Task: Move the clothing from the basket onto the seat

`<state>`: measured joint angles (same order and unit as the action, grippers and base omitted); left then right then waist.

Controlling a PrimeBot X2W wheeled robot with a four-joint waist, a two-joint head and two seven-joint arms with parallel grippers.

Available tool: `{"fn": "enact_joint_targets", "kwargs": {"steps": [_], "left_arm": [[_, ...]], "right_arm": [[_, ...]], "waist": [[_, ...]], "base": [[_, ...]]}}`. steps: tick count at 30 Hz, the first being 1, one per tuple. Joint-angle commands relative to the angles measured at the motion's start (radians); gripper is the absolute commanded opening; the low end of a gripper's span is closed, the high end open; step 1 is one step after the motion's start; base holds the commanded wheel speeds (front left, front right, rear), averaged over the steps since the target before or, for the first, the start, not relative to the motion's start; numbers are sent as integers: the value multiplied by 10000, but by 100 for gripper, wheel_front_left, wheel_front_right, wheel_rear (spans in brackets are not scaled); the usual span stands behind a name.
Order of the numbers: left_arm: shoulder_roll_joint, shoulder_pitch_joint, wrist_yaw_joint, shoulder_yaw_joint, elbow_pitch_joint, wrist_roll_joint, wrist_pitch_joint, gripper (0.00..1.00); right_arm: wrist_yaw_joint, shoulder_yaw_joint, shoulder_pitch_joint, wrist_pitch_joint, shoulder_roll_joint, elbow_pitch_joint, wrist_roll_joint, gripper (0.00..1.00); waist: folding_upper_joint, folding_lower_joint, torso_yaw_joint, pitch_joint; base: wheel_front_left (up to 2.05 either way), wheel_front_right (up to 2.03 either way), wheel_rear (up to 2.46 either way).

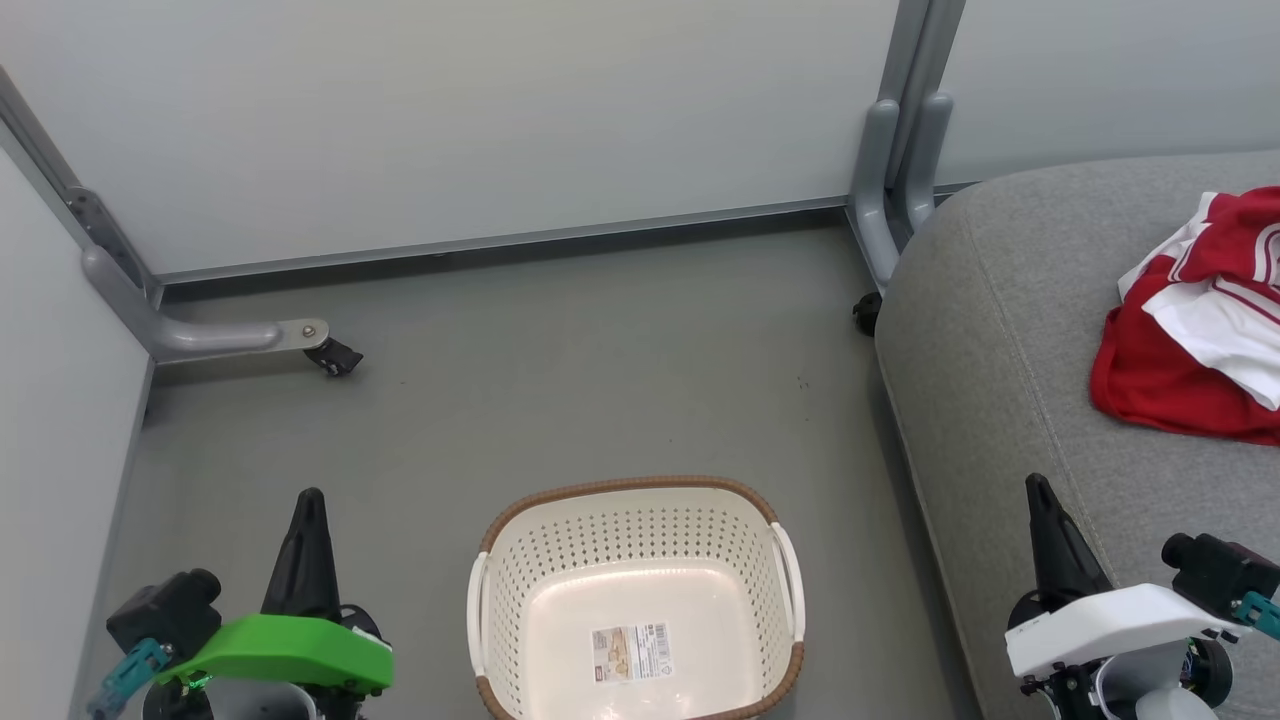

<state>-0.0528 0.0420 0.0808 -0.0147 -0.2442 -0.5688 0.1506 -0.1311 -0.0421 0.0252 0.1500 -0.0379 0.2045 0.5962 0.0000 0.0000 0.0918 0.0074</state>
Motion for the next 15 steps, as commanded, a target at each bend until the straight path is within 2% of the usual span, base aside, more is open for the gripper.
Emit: {"fn": "enact_joint_targets", "kwargs": {"steps": [1, 15], "left_arm": [[-17, 272, 73, 85, 136, -383, -75, 0], [-9, 385, 167, 336, 114, -2431, -600, 0]], "right_arm": [[1, -57, 272, -70, -64, -94, 380, 0], [2, -197, 406, -599, -83, 2, 2372, 0]], "waist": [[0, 0, -12, -1], [0, 0, -140, -7]], "base": [[0, 0, 0], [0, 0, 0]]}}
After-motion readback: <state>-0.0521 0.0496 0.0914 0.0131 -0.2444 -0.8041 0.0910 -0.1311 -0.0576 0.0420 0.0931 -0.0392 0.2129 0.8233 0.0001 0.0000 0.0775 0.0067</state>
